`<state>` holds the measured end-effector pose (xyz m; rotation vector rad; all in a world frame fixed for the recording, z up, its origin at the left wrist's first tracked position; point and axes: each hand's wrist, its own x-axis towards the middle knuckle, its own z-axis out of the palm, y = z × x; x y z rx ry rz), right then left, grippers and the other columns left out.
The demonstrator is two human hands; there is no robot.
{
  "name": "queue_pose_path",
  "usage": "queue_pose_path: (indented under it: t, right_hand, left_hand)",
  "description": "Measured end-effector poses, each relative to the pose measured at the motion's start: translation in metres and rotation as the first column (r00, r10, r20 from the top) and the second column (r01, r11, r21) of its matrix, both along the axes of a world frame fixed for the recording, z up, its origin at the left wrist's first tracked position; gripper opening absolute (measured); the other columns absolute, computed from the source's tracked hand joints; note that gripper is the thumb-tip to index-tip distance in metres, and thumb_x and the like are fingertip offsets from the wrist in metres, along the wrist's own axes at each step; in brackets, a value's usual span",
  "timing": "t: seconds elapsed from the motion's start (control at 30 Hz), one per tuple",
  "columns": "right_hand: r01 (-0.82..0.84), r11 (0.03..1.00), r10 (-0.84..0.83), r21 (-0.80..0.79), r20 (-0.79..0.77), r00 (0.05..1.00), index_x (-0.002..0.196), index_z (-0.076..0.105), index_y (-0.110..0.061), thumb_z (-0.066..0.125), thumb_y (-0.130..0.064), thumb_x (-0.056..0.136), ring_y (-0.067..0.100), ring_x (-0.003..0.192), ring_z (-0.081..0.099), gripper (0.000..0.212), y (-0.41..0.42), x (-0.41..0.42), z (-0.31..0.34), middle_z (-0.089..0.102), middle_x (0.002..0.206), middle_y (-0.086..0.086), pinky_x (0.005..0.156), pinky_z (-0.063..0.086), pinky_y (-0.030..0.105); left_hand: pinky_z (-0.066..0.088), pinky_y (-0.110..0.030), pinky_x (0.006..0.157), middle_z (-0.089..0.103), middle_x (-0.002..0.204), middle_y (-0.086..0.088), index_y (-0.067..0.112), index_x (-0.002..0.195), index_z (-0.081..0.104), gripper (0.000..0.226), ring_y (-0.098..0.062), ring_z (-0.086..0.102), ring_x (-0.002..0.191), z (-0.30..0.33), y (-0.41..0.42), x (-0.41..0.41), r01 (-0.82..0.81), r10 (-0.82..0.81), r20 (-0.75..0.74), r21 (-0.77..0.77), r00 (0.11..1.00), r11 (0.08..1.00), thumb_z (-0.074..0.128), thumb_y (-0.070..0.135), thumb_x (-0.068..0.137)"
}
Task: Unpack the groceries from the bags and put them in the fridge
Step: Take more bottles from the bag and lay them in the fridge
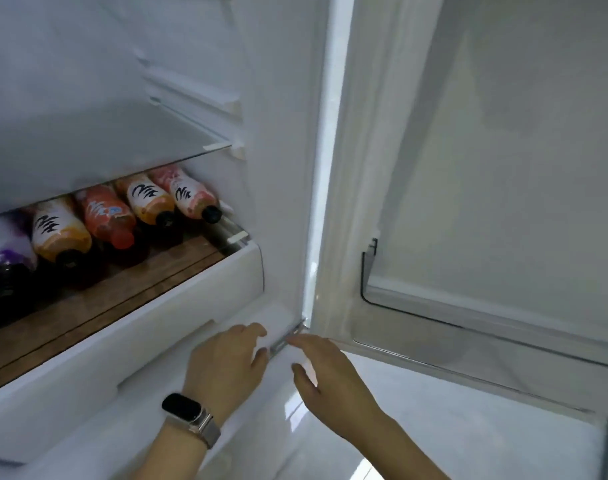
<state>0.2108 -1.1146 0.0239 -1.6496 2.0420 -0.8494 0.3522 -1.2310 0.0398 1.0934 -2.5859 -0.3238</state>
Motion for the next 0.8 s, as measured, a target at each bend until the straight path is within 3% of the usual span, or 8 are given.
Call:
queue_pose_path:
  t: [0.1, 0.2, 0.37, 0.57, 0.67, 0.8]
  right_hand:
    - [0.071, 0.990, -0.060, 0.122, -0.091, 0.994, 0.140, 0.042, -0.031, 0.021, -0.051, 0.086, 0.000, 0.131, 0.035, 0.061, 0.050, -0.033, -0.018, 0.045, 0.139, -0.018, 0.105, 0.020, 0.004]
    - [0.211, 0.954, -0.182, 0.213, -0.146, 0.972, 0.141, 0.040, -0.032, 0.038, -0.036, 0.097, 0.003, 0.133, 0.034, 0.044, 0.100, -0.071, -0.032, 0.043, 0.141, -0.018, 0.105, 0.030, 0.015]
    - [0.417, 0.847, -0.362, 0.330, -0.217, 0.907, 0.146, 0.030, -0.033, 0.044, -0.035, 0.096, 0.008, 0.133, 0.036, 0.051, 0.194, -0.127, -0.046, 0.042, 0.144, -0.015, 0.102, 0.036, 0.023]
    - [0.641, 0.687, -0.589, 0.343, -0.255, 0.767, 0.147, 0.026, -0.033, 0.053, -0.038, 0.089, 0.017, 0.130, 0.041, 0.064, 0.326, -0.180, -0.052, 0.043, 0.143, -0.009, 0.100, 0.041, 0.030]
    - [0.744, 0.584, -0.695, 0.325, -0.273, 0.665, 0.148, 0.025, -0.033, 0.055, -0.041, 0.088, 0.015, 0.130, 0.042, 0.067, 0.396, -0.198, -0.052, 0.044, 0.143, -0.008, 0.100, 0.040, 0.028]
    - [0.858, 0.409, -0.805, 0.311, -0.321, 0.500, 0.148, 0.024, -0.035, 0.054, -0.051, 0.085, 0.015, 0.129, 0.043, 0.071, 0.485, -0.214, -0.052, 0.044, 0.143, -0.012, 0.094, 0.044, 0.030]
  left_hand:
    - [0.045, -0.021, 0.041, 0.066, 0.071, 0.014, 0.033, 0.089, 0.067, 0.018, -0.007, 0.063, 0.055, -0.017, 0.025, -0.014, 0.072, -0.073, 0.091, 0.011, 0.993, 0.997, 0.054, 0.040, 0.079]
    - [0.052, -0.025, 0.066, 0.066, 0.098, 0.017, 0.036, 0.114, 0.059, 0.027, -0.005, 0.065, 0.084, -0.029, 0.051, -0.041, 0.106, -0.118, 0.158, 0.082, 0.980, 0.991, 0.053, 0.041, 0.088]
    - [0.049, -0.025, 0.082, 0.059, 0.118, 0.015, 0.038, 0.134, 0.040, 0.040, -0.007, 0.059, 0.105, -0.044, 0.120, -0.119, 0.314, -0.332, 0.304, 0.110, 0.893, 0.943, 0.037, 0.042, 0.094]
    - [0.046, -0.031, 0.086, 0.049, 0.134, 0.004, 0.034, 0.145, 0.025, 0.051, -0.018, 0.054, 0.115, -0.053, 0.241, -0.232, 0.581, -0.622, 0.394, 0.235, 0.676, 0.780, 0.040, 0.039, 0.096]
    - [0.045, -0.030, 0.078, 0.051, 0.129, 0.003, 0.034, 0.144, 0.026, 0.052, -0.019, 0.055, 0.110, -0.051, 0.308, -0.283, 0.692, -0.711, 0.347, 0.200, 0.612, 0.694, 0.041, 0.035, 0.094]
    - [0.048, -0.035, 0.085, 0.051, 0.132, 0.002, 0.031, 0.146, 0.023, 0.057, -0.024, 0.054, 0.116, -0.048, 0.397, -0.340, 0.809, -0.806, 0.310, 0.156, 0.505, 0.567, 0.043, 0.037, 0.093]
